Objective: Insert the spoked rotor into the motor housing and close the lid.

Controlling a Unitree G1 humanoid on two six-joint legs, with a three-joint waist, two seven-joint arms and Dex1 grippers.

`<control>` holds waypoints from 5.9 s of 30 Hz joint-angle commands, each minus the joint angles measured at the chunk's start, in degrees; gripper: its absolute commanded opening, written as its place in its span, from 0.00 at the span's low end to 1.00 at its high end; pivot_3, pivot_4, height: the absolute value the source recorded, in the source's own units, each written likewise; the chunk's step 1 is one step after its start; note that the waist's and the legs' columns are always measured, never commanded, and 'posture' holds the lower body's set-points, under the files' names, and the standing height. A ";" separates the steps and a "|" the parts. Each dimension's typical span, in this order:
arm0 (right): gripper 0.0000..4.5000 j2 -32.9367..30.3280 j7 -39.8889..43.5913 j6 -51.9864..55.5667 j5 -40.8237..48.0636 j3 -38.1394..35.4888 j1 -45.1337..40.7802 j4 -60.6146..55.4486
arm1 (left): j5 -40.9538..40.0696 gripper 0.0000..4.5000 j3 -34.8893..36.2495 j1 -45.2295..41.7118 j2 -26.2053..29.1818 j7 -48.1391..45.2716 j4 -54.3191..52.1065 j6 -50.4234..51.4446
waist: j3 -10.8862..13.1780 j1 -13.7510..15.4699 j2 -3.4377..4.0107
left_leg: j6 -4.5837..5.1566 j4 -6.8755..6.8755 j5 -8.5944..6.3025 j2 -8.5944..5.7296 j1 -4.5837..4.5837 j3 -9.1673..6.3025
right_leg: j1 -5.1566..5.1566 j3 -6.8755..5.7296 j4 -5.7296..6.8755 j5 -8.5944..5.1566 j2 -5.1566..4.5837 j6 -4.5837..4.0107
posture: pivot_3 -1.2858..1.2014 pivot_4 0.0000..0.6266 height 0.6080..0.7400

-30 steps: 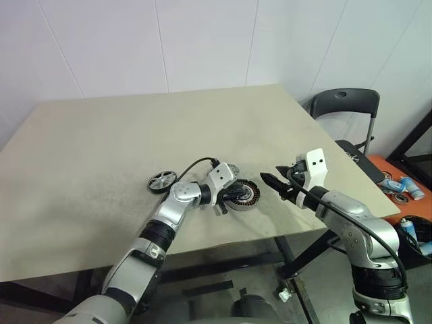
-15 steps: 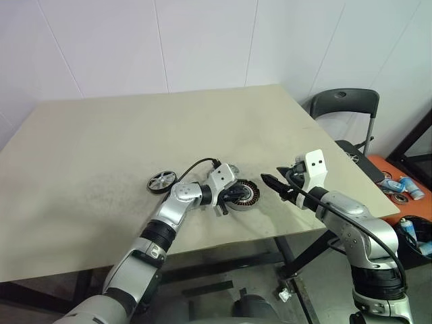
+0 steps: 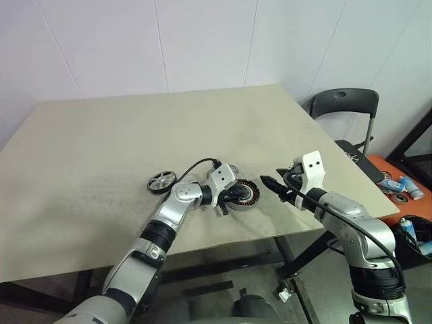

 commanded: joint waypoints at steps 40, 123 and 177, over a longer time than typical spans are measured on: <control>0.08 1.45 8.10 -2.18 -0.79 9.93 -7.46 2.17 | -23.67 0.66 25.35 2.57 12.97 1.69 -16.29 25.45 | 0.00 -0.22 0.00 | 0.00 0.01 0.00 0.08 -0.02 0.00 | -0.06 0.00 0.09 0.03 0.00 0.05 | 0.52 0.00 1.00; 0.01 -6.52 49.29 -49.08 -36.86 34.75 -37.82 48.02 | -28.44 0.66 14.52 24.86 24.81 -9.21 -44.31 29.13 | 0.06 -0.36 0.10 | -0.04 0.02 0.00 0.10 0.00 0.08 | -0.20 0.02 0.31 0.02 -0.18 -0.04 | 0.52 0.00 1.00; 0.01 -1.50 34.08 -20.37 -26.72 18.41 -19.81 16.48 | -30.89 0.66 17.06 22.91 20.93 -6.14 -42.35 29.96 | 0.05 -0.07 0.08 | -0.04 0.08 0.01 0.07 0.00 0.08 | -0.24 0.05 0.46 0.01 -0.24 -0.05 | 0.52 0.00 1.00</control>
